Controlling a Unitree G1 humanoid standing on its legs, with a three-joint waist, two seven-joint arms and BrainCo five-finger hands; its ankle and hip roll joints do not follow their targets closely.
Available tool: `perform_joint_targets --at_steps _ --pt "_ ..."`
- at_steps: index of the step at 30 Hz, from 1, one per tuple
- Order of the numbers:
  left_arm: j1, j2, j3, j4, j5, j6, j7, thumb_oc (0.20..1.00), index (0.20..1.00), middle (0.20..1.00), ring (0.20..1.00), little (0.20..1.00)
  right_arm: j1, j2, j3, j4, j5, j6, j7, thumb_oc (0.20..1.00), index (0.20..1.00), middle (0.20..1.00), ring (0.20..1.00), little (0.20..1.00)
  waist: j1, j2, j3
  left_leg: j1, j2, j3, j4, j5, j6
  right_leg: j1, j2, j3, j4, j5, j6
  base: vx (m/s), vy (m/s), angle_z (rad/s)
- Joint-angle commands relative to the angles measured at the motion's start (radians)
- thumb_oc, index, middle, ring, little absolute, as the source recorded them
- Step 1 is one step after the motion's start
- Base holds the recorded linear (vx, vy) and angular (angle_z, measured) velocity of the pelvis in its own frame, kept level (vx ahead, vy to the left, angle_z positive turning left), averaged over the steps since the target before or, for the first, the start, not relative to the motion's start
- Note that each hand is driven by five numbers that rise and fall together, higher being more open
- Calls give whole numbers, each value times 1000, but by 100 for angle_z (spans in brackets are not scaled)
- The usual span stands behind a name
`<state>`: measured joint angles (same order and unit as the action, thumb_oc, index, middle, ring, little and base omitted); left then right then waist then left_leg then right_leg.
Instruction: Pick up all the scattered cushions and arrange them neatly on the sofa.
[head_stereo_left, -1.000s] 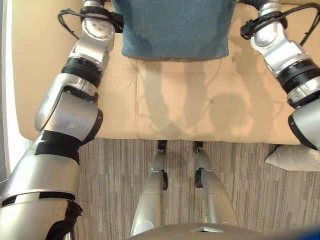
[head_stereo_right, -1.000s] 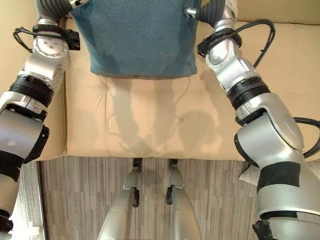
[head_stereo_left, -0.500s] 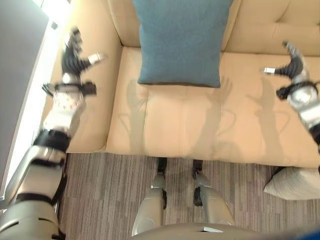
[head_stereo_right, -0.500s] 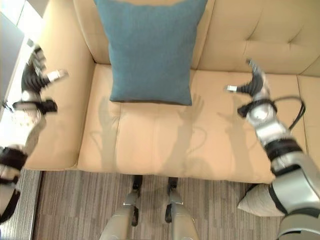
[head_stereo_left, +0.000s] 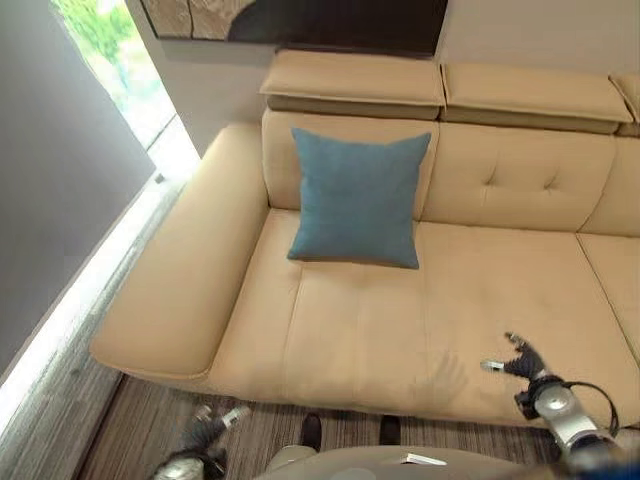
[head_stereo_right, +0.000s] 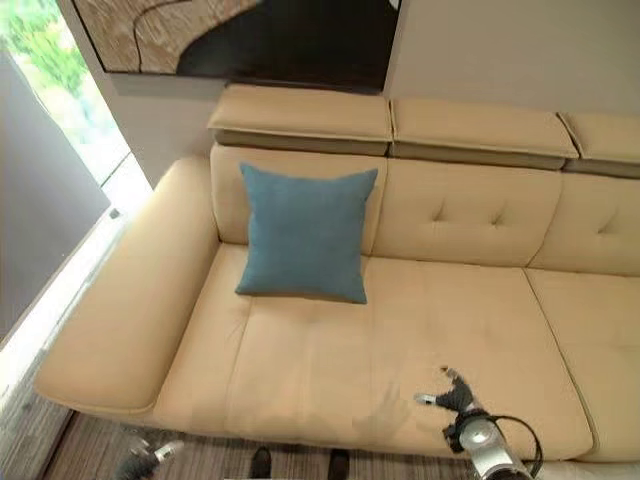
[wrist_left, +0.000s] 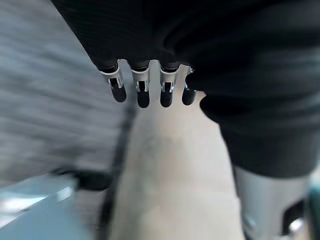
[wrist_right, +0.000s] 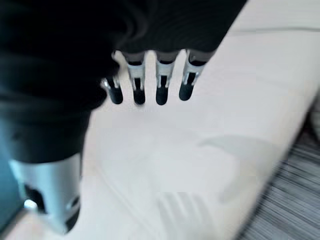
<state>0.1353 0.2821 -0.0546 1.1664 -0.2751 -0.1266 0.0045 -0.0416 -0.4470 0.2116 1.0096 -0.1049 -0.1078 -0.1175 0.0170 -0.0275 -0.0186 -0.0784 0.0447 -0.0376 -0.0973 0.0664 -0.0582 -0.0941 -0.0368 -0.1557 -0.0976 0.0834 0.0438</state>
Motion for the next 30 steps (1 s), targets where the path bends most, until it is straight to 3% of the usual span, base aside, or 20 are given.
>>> perform_joint_targets --at_steps 1,6,11,14,18,19,24,28,30 --pt "-72 31 31 48 81 13 -4 1000 1000 1000 1000 1000 -55 0 0 64 -9 6 15 1000 1000 1000 1000 1000 16 -12 23 56 10 45 10 -51 -25 91 -22 -53 10 -87 68 -1 -43 0" --pt "-58 16 57 111 89 33 -10 1000 1000 1000 1000 1000 -29 42 -24 174 7 24 16 1000 1000 1000 1000 1000 20 -12 29 100 22 36 10 -56 -26 133 -9 -49 31 -117 51 -16 -84 7" --pt "-82 7 26 109 106 38 -2 1000 1000 1000 1000 1000 -19 56 -40 249 22 43 1 1000 1000 1000 1000 1000 16 -24 66 48 21 2 131 -75 -31 137 -4 -35 34 -119 31 -122 -88 14" --pt "-113 -7 3 103 102 32 4 1000 1000 1000 1000 1000 -41 52 -18 264 7 51 -6 1000 1000 1000 1000 1000 29 -38 96 8 -39 -124 259 -155 -23 92 -17 1 60 -103 23 -238 -14 5" --pt "-117 -30 -18 96 107 28 11 1000 1000 1000 1000 1000 -63 48 0 254 11 68 -5 1000 1000 1000 1000 1000 38 -30 87 33 -95 -301 352 -184 -6 24 -8 83 86 -74 25 -165 75 -65" --pt "-120 -36 -27 94 107 25 14 1000 1000 1000 1000 1000 -69 48 5 250 12 70 -5 1000 1000 1000 1000 1000 36 -22 86 51 -96 -317 340 -189 -7 9 -7 95 94 -67 29 -136 118 -74" --pt "-149 -51 -62 96 132 32 18 1000 1000 1000 1000 1000 -102 62 27 254 0 86 -4 1000 1000 1000 1000 1000 11 7 80 104 -90 -278 212 -259 29 -114 -38 126 123 13 69 -267 192 -67" --pt "-174 -52 -75 96 149 28 26 1000 1000 1000 1000 1000 -122 75 47 247 -16 94 -6 1000 1000 1000 1000 1000 18 2 114 72 -155 -260 207 -248 59 -194 -82 125 107 83 125 -329 186 -81" --pt "-183 -45 -80 101 166 33 30 1000 1000 1000 1000 1000 -124 77 49 243 -33 96 -11 1000 1000 1000 1000 1000 15 4 133 56 -165 -234 197 -225 69 -222 -94 108 101 87 131 -371 126 -89"
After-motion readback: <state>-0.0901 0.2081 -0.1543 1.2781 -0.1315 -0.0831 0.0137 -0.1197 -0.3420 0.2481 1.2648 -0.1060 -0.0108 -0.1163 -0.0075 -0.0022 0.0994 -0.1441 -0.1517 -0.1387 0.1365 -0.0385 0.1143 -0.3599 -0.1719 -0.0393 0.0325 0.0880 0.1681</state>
